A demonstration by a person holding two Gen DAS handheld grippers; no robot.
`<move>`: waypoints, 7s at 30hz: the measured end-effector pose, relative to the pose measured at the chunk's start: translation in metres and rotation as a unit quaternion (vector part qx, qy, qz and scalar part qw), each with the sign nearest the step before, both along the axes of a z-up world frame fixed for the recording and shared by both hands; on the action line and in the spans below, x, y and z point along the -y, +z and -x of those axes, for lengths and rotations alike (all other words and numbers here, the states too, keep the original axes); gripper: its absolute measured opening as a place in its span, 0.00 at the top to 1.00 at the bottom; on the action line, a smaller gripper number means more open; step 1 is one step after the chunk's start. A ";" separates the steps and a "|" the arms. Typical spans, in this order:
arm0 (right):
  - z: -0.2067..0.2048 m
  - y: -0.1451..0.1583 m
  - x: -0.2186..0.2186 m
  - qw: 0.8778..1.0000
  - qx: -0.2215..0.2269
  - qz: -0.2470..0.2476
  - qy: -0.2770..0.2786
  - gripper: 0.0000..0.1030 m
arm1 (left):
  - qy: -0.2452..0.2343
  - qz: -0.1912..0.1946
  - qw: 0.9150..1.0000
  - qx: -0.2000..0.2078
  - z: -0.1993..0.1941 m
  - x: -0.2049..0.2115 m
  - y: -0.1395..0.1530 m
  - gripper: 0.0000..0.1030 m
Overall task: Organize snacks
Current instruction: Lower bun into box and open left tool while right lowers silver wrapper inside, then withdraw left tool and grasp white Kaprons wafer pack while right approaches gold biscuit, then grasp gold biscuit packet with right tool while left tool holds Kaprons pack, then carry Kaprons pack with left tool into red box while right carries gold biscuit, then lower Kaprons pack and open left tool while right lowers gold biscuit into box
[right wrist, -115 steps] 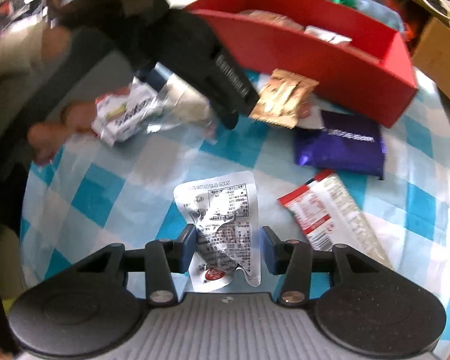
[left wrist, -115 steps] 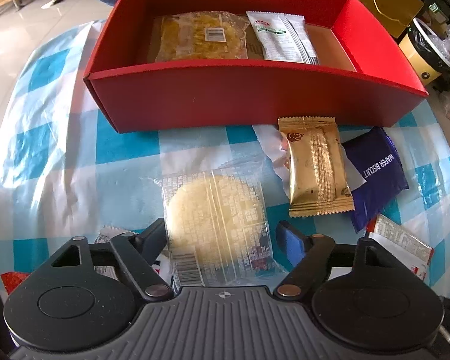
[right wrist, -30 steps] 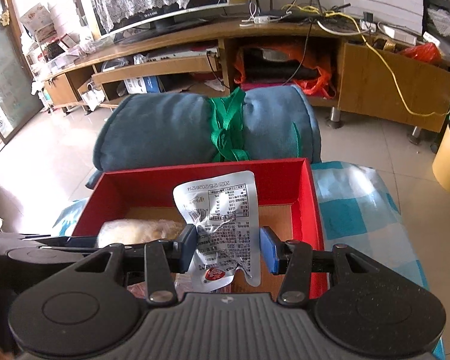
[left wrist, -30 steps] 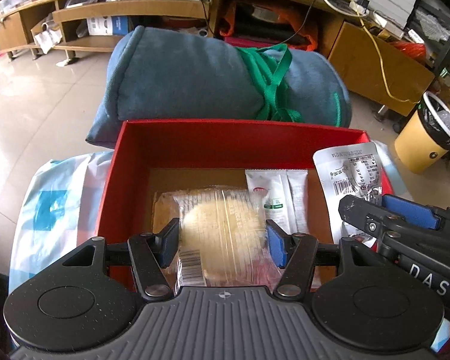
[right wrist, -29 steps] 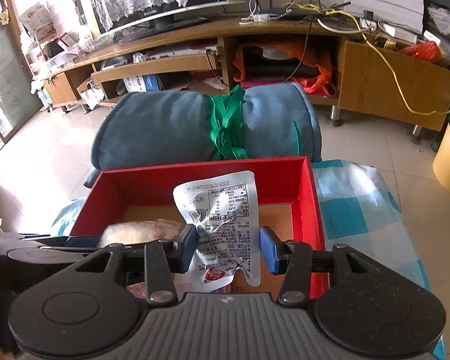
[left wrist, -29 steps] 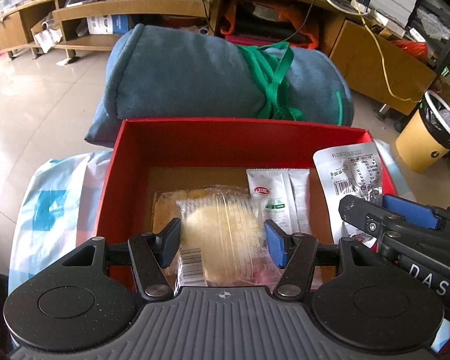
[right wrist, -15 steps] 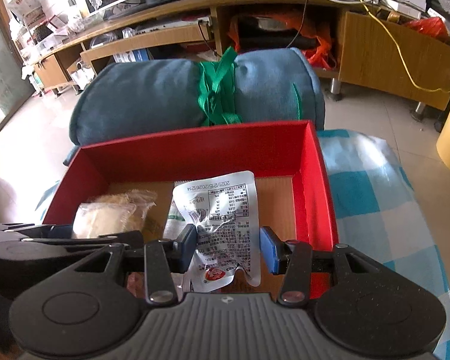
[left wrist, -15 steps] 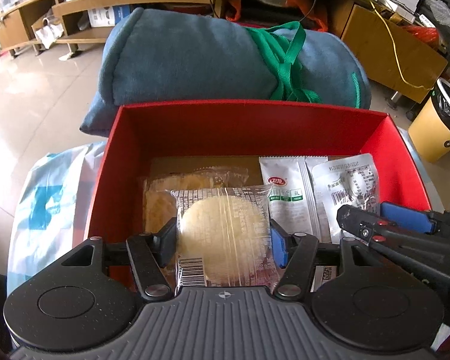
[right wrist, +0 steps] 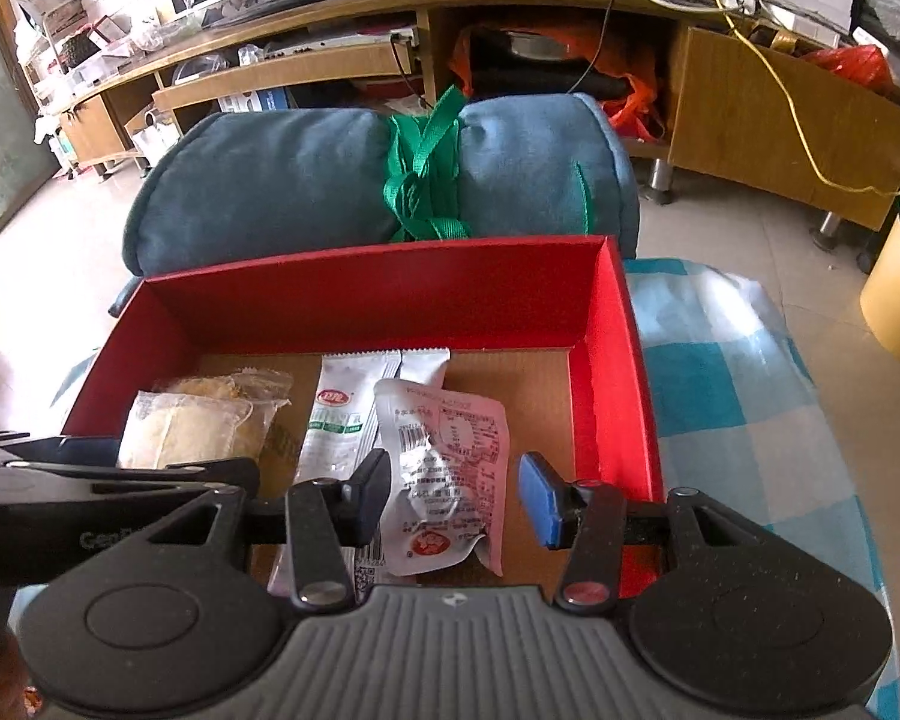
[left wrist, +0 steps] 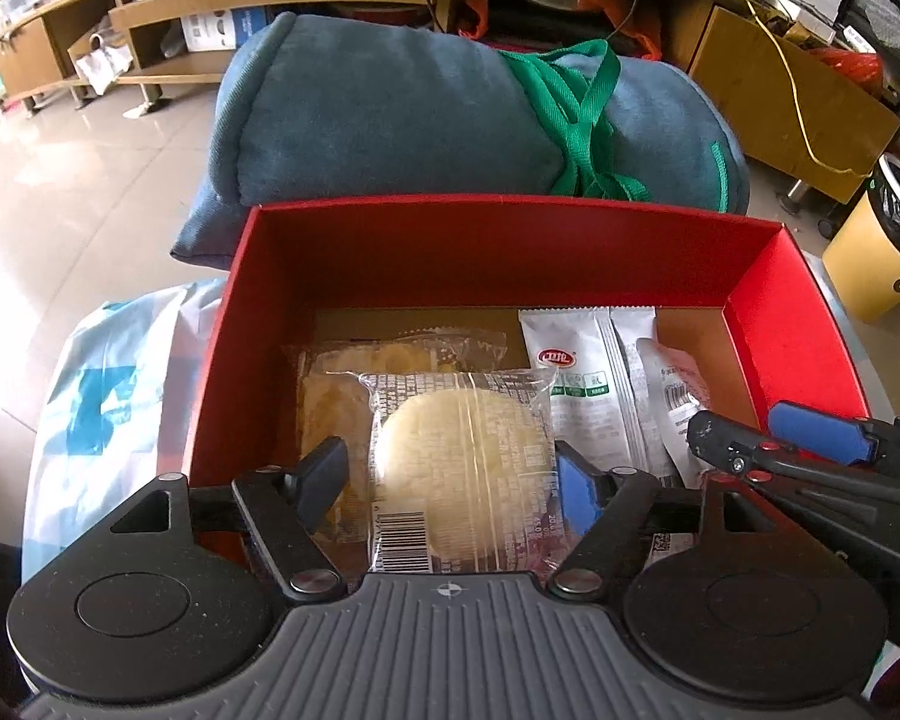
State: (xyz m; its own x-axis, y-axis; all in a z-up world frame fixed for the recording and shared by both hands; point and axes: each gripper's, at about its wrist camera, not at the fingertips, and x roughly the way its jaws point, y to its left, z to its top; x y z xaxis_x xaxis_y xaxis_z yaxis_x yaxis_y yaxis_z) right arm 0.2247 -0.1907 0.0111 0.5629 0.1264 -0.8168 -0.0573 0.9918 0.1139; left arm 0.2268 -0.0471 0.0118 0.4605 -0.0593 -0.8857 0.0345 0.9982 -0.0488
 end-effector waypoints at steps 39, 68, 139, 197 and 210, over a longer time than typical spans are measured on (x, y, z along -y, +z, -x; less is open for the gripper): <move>0.078 0.044 -0.031 0.999 0.031 -0.023 0.028 0.56 | 0.004 0.031 0.999 0.035 0.076 -0.042 0.038 0.17; 0.109 -0.007 -0.077 0.995 -0.048 0.019 0.080 0.49 | 0.013 0.029 0.995 -0.090 0.147 -0.083 -0.022 0.13; 0.160 -0.027 -0.052 0.986 -0.083 0.082 0.119 0.64 | -0.080 0.017 0.992 -0.098 0.165 -0.020 -0.031 0.37; 0.056 0.055 -0.025 0.999 0.044 -0.001 0.028 0.64 | -0.025 0.019 0.998 0.054 0.052 -0.019 0.055 0.37; 0.042 0.051 -0.025 0.999 0.043 0.003 0.027 0.64 | -0.019 0.009 0.998 0.054 0.041 -0.016 0.051 0.38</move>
State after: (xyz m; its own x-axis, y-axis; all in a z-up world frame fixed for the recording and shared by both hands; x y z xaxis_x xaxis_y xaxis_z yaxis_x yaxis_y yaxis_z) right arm 0.1823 -0.1658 0.0617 0.6229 0.1533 -0.7671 -0.1193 0.9878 0.1005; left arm 0.1859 -0.0309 0.0629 0.5511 -0.0938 -0.8292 0.0776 0.9951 -0.0610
